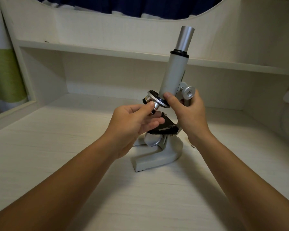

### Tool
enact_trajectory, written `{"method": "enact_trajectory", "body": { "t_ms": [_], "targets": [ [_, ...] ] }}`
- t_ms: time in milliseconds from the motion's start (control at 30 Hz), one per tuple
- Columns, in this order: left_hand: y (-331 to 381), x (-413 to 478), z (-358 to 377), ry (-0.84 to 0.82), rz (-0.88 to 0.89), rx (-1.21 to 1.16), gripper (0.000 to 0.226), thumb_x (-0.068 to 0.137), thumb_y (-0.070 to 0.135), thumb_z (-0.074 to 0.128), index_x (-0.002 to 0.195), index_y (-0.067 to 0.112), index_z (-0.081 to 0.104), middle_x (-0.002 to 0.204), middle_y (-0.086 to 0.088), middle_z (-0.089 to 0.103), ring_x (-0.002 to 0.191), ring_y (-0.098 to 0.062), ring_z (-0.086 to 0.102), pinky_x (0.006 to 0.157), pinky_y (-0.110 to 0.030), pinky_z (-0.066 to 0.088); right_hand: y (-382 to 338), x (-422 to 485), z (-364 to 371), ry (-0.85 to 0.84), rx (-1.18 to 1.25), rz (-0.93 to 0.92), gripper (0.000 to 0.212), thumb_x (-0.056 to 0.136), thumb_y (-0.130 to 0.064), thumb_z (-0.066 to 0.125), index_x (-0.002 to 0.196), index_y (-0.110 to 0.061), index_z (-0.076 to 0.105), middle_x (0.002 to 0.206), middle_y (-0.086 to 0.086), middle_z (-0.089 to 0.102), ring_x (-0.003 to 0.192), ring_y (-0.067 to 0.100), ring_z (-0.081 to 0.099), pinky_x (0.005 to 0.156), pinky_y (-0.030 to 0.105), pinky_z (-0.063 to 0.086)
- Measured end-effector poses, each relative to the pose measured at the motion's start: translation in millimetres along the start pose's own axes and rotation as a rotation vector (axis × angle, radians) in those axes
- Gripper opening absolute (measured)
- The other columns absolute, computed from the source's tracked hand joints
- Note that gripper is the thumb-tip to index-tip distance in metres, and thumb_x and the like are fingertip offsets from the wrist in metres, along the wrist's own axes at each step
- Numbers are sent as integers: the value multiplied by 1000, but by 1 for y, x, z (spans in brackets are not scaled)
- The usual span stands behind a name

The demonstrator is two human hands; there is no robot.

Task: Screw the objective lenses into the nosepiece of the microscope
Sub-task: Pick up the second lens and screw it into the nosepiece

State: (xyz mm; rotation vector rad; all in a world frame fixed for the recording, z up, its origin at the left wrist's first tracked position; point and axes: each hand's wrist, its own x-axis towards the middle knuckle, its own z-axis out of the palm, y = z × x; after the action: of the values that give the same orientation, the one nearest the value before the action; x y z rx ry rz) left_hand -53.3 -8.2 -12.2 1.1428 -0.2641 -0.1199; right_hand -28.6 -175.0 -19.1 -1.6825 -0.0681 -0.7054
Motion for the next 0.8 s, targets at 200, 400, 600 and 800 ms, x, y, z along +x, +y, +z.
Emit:
{"method": "enact_trajectory", "body": {
  "t_ms": [200, 400, 600, 800],
  "targets": [
    [-2, -1, 2, 33, 51, 7, 15, 89, 15, 70, 97, 2, 73, 78, -11, 79, 70, -18, 77, 59, -16, 56, 1, 1, -1, -14, -3, -11, 58, 61, -70, 76, 104, -33, 61, 100, 0, 70, 86, 10, 62, 82, 32, 54],
    [-6, -2, 6, 108, 139, -9, 19, 80, 7, 79, 97, 3, 71, 78, -9, 80, 73, -21, 78, 64, -19, 58, 1, 1, -1, -16, -11, -14, 60, 62, -69, 76, 107, -31, 62, 107, 7, 73, 88, 11, 63, 85, 34, 55],
    [1, -2, 4, 58, 18, -81, 16, 95, 12, 62, 92, 0, 73, 80, -14, 78, 74, -23, 78, 60, -19, 57, 1, 1, -1, -18, -5, -23, 58, 62, -69, 76, 106, -34, 62, 110, 4, 75, 90, 9, 66, 82, 25, 53],
    [2, -1, 4, 7, -1, -88, 19, 96, 13, 60, 98, -2, 72, 86, -18, 78, 82, -23, 78, 65, -17, 58, 0, 0, -1, -22, 1, -28, 56, 63, -69, 76, 105, -36, 62, 102, -8, 73, 90, 6, 66, 81, 24, 53]
  ]
}}
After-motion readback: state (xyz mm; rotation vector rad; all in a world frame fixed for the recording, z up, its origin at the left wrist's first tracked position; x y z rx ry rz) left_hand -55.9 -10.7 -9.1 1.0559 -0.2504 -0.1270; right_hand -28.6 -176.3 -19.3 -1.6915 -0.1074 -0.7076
